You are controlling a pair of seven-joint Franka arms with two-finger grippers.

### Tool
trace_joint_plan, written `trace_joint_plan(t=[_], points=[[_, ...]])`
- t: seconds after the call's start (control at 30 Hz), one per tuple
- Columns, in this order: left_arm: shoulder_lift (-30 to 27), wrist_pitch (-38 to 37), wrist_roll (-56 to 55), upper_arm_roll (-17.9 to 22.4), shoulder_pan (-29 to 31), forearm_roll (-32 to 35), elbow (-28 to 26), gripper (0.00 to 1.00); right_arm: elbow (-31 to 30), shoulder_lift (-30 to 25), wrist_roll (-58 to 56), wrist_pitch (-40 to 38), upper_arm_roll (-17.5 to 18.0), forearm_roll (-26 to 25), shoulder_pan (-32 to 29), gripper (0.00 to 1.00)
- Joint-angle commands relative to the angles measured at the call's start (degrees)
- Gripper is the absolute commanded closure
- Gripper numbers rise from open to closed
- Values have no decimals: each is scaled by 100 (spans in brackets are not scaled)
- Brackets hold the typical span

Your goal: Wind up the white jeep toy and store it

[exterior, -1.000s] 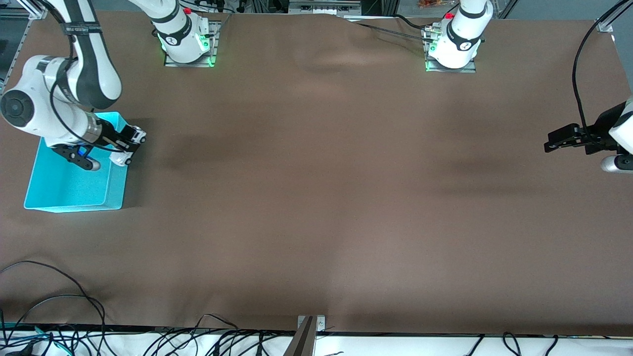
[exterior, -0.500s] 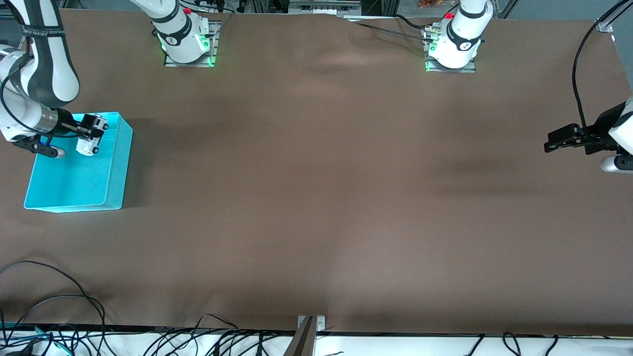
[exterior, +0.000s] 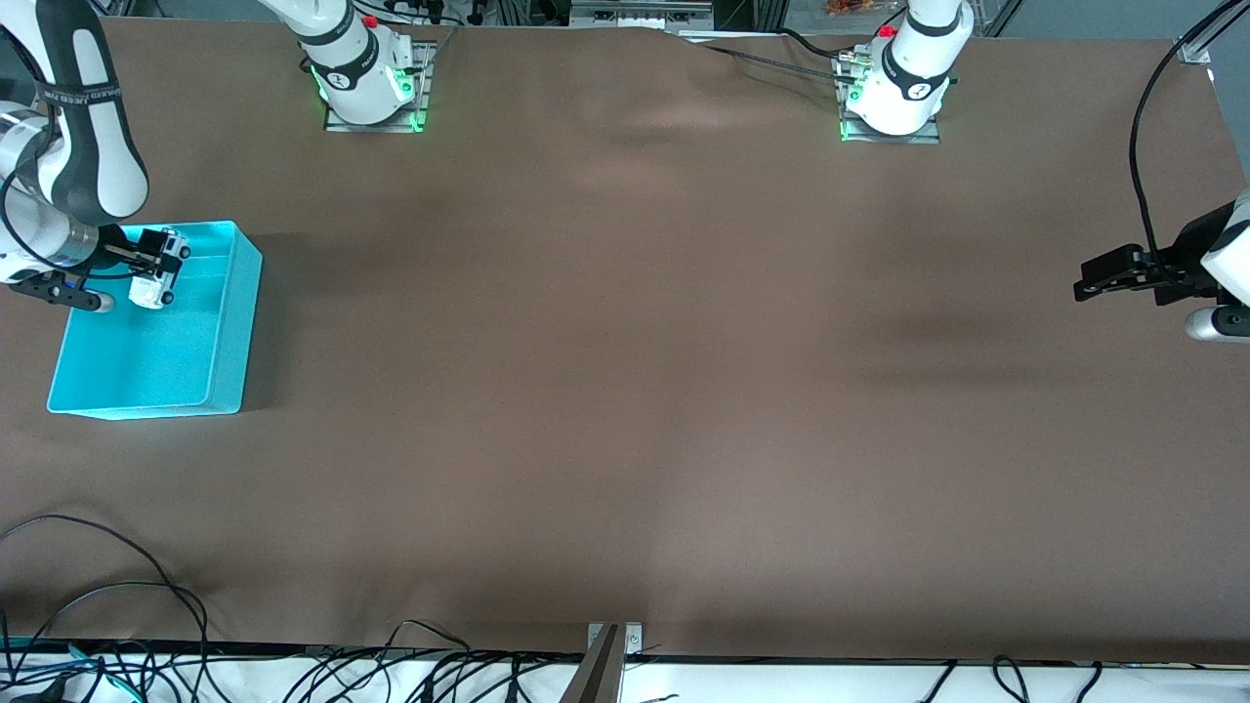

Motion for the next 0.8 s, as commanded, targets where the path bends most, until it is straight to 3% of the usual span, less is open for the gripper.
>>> trace_joint_plan(t=[0.0, 0.47, 0.5, 0.63, 0.77], points=[[-37, -54, 5, 18, -20, -81, -16, 0, -29, 309, -133, 448, 10, -105, -248, 100], [-28, -54, 14, 18, -20, -81, -34, 0, -11, 1188, -89, 1328, 28, -52, -442, 100], [-28, -54, 5, 18, -20, -81, -42, 0, -11, 1232, -89, 1337, 37, -52, -451, 94], [-28, -54, 14, 9, -20, -81, -51, 0, -11, 1277, -54, 1337, 80, -43, -451, 32], [-28, -54, 14, 9, -20, -81, -60, 0, -29, 1259, -45, 1276, 116, -43, -451, 19]])
